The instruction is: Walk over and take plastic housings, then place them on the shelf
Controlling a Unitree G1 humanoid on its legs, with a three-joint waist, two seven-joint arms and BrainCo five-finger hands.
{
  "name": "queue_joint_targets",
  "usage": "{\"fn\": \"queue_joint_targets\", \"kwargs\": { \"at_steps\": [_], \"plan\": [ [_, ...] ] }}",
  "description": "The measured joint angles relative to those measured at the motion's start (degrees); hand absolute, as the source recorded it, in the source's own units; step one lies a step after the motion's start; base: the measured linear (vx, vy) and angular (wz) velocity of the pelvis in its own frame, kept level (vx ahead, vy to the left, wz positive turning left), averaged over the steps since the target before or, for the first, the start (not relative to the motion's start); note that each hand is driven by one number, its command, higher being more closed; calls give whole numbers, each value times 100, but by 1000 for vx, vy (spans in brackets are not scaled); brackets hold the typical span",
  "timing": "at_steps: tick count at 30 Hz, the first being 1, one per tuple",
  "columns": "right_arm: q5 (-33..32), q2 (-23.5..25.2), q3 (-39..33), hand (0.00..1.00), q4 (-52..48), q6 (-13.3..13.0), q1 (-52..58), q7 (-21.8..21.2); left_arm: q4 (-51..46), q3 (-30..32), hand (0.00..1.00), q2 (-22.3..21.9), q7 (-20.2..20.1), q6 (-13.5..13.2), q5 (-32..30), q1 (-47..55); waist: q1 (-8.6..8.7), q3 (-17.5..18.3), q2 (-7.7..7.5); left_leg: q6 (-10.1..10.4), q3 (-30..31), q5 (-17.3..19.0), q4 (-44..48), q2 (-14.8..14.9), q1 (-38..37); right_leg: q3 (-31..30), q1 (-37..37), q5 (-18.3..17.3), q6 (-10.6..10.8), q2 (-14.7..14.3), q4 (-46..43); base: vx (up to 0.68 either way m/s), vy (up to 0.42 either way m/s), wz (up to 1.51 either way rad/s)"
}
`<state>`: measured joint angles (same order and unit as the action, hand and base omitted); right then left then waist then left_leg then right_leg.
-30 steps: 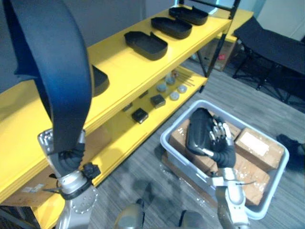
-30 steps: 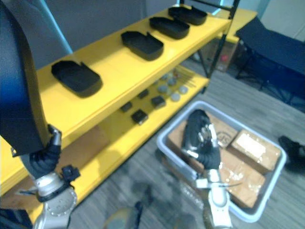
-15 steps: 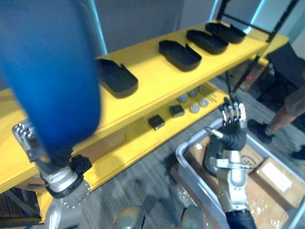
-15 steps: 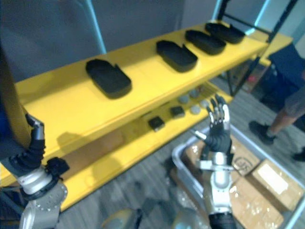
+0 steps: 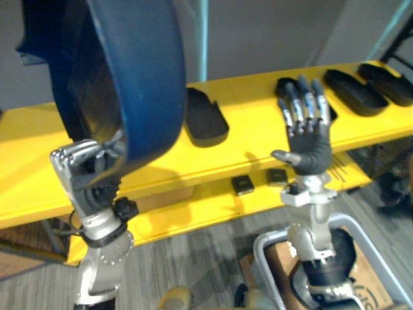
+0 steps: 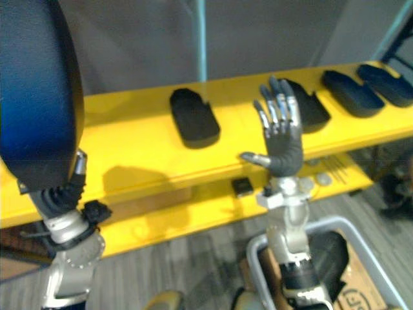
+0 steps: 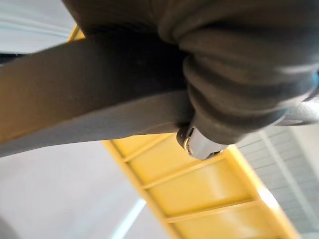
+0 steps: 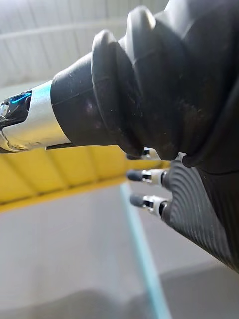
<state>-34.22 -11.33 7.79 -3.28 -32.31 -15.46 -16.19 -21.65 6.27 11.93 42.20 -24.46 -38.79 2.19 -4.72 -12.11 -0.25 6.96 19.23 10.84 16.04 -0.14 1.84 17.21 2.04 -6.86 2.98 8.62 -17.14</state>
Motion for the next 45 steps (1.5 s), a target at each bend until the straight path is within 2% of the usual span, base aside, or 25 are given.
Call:
{"fn": "queue_joint_targets", "kwargs": {
  "at_steps": [2, 3, 6, 7, 10, 11, 13, 15, 18, 19, 21, 23, 24, 26, 27, 28, 29, 31, 33, 35, 37, 41, 45],
  "plan": [
    [-2, 63, 47, 0, 1, 12, 3, -151, 77, -103, 100, -80, 11, 7, -37, 3, -18, 0, 0, -25, -15, -196, -252, -9, -32, 310, -219, 0, 0, 65, 146, 63, -44, 98],
    [8, 145, 106, 0, 0, 16, 8, -238, 114, -153, 100, -123, 20, 66, -54, 14, -92, -13, -19, 5, 3, -363, -392, -63, -107, 465, -400, -18, -17, 102, 187, 45, -43, 85],
    [145, 232, 183, 0, -27, 64, 45, -236, 164, -191, 100, -119, -17, 70, -38, 19, -87, -14, -36, -22, 40, -666, -638, -201, -230, 737, -816, -186, -48, 253, 232, 38, -17, 118],
    [178, 227, 183, 0, -40, 88, 61, -226, 162, -184, 100, -116, -21, 51, -37, 24, -89, -15, -35, -78, 24, -707, -694, -214, -251, 778, -888, -233, -55, 259, 255, -6, 22, 114],
    [356, 247, 256, 0, -40, 215, 119, -107, 127, 27, 100, -114, -32, -172, -31, 289, -256, -29, -68, -144, -230, -842, -959, -156, -255, 824, -979, -352, 77, 317, 334, -71, 2, 40],
    [415, 279, 257, 0, -41, 227, 155, -74, 114, 83, 100, -115, -72, -177, -30, 419, -250, -28, -71, -184, -604, -841, -954, -56, -226, 821, -1003, -363, 116, 303, 348, -116, -24, 5],
    [477, 299, 267, 0, -41, 228, 200, 37, 96, 173, 100, -115, -133, -184, -41, 560, -242, -20, -84, -199, -974, -873, -952, 64, -214, 725, -963, -371, 143, 296, 348, -80, -10, -11],
    [596, 315, 253, 0, -58, 226, 307, 213, 78, 296, 100, -114, -181, -222, -125, 622, -233, 2, -117, -208, -1144, -872, -953, 76, -201, 530, -832, -341, 162, 293, 352, -9, 34, -34],
    [827, 325, 159, 0, -77, 225, 771, 491, 12, 477, 100, -75, -255, -309, -606, 625, -176, 48, -191, -254, -1390, -872, -941, 42, -207, 293, -708, -213, 225, 336, 381, 50, 58, -35],
    [894, 332, -4, 0, -82, 224, 948, 602, 6, 476, 100, -8, -312, -324, -762, 625, -67, 57, -206, -277, -1426, -860, -940, 1, -222, 271, -710, -178, 267, 365, 365, 73, 51, -24],
    [1012, 330, -420, 0, -98, 214, 1194, 825, 21, 486, 100, 232, -500, -284, -961, 626, 17, 55, -203, -334, -1567, -826, -934, -58, -320, 127, -682, -154, 313, 446, 258, 67, 64, -30],
    [1047, 338, -849, 0, -170, 211, 1469, 1087, 63, 510, 100, 548, -727, -182, -1011, 626, 150, 46, -175, -422, -1676, -757, -921, -127, -402, -61, -555, -177, 273, 548, -67, 37, 68, -24],
    [1107, 375, -1090, 0, -301, 211, 1705, 1275, 132, 625, 100, 707, -911, -119, -1019, 628, 270, 26, -143, -470, -1697, -701, -861, -149, -443, -248, -411, -187, 253, 615, -407, 25, 81, -27],
    [1280, 495, -1394, 0, -465, 215, 2040, 1484, 319, 856, 100, 934, -1142, -2, -990, 684, 380, -6, -105, -520, -1896, -628, -876, -148, -636, -616, -263, -181, 143, 617, -775, 14, 86, -52],
    [1305, 609, -1529, 0, -635, 214, 2304, 1522, 442, 958, 100, 1091, -1270, 191, -886, 702, 455, -21, -78, -554, -2001, -540, -856, -142, -671, -883, -256, -175, 110, 554, -736, -17, 67, -53],
    [1307, 640, -1567, 0, -670, 214, 2366, 1523, 444, 976, 100, 1115, -1315, 245, -880, 700, 487, -29, -65, -576, -2009, -499, -849, -133, -664, -965, -263, -170, 82, 516, -685, -36, 51, -30],
    [1352, 735, -1633, 0, -755, 218, 2558, 1528, 445, 997, 100, 1189, -1445, 425, -867, 691, 616, -23, -41, -591, -1999, -485, -850, -102, -575, -1168, -280, -125, 6, 415, -466, -29, 40, -2],
    [1498, 815, -1658, 0, -843, 235, 2825, 1516, 457, 992, 100, 1397, -1695, 727, -860, 689, 771, -18, -48, -535, -2011, -516, -910, -55, -379, -1441, -276, -86, -54, 278, -1, -28, 9, -5],
    [1633, 800, -1670, 0, -1063, 237, 2981, 1507, 500, 997, 100, 1478, -1840, 920, -706, 707, 781, -21, -50, -500, -2156, -519, -1079, -9, -342, -1417, -304, -106, -69, 250, 376, 11, -63, -16],
    [1710, 706, -1712, 0, -1293, 234, 3022, 1505, 524, 1000, 100, 1488, -1908, 1116, -596, 694, 868, -7, 49, -434, -2388, -563, -1170, 142, -288, -1348, -298, -28, 90, 219, 535, 61, -77, 3],
    [1713, 613, -1893, 0, -1342, 233, 3032, 1523, 590, 1000, 100, 1532, -1979, 1149, -537, 693, 864, 28, 109, -314, -2590, -700, -1178, 292, -285, -1263, -302, -34, 137, 162, 518, 86, -67, 13],
    [1706, 415, -2120, 0, -1415, 231, 2932, 1661, 1074, 997, 100, 1868, -2042, 1466, -256, 698, 858, 66, 170, -221, -2619, -858, -1365, 344, -334, -1254, -217, -116, 155, 106, 435, 85, -50, 7],
    [1699, 404, -2143, 0, -1416, 236, 2880, 1789, 1541, 997, 100, 1930, -2321, 1854, -55, 692, 863, 69, 228, -212, -2711, -864, -1384, 334, -375, -1290, -88, -265, 153, 132, 216, 47, -21, -7]
  ]
}}
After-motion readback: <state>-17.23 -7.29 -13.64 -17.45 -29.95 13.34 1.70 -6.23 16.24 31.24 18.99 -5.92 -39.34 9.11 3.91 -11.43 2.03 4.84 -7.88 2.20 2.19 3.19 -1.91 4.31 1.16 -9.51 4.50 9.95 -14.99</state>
